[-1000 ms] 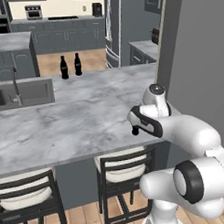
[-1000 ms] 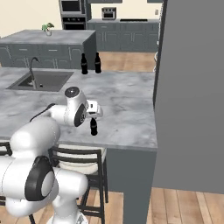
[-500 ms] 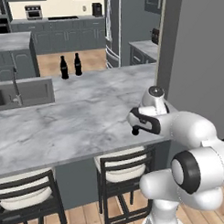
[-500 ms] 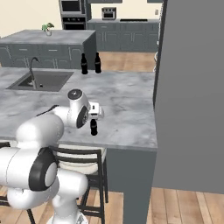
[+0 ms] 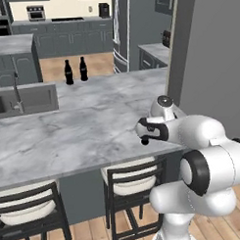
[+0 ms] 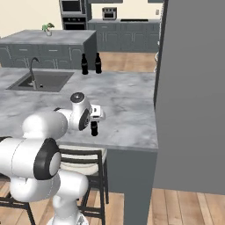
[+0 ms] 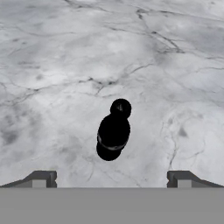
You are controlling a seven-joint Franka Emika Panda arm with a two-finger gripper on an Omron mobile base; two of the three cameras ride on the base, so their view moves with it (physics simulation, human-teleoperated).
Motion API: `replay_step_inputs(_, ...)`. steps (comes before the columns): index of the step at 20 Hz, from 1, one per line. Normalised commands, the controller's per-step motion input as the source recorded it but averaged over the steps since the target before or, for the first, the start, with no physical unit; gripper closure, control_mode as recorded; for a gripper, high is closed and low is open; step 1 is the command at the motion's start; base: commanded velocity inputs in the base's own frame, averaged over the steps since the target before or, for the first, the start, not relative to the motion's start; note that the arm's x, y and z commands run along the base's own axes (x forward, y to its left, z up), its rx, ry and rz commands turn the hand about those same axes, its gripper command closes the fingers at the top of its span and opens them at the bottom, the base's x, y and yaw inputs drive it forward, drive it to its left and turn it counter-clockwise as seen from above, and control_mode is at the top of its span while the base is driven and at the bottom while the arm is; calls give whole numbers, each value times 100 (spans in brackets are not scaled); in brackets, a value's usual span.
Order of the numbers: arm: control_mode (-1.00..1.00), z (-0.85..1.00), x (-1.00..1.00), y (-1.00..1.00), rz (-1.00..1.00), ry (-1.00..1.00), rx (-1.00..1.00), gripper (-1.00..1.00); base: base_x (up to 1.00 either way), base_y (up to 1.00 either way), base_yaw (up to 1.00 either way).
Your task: Place the large bottle from the dining counter next to the other large bottle outside the sink, and place the small bottle from the dining counter next to the other small bottle inside the sink.
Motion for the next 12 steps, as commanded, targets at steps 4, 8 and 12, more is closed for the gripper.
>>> replay_step_inputs(4,-100,-17,12,0,0,0,0,-100,0,0,0)
replay_step_inputs(8,-100,-14,15,0,0,-1,0,-100,0,0,0)
replay_step_inputs(12,-100,-14,16,0,0,-3,0,-100,0,0,0)
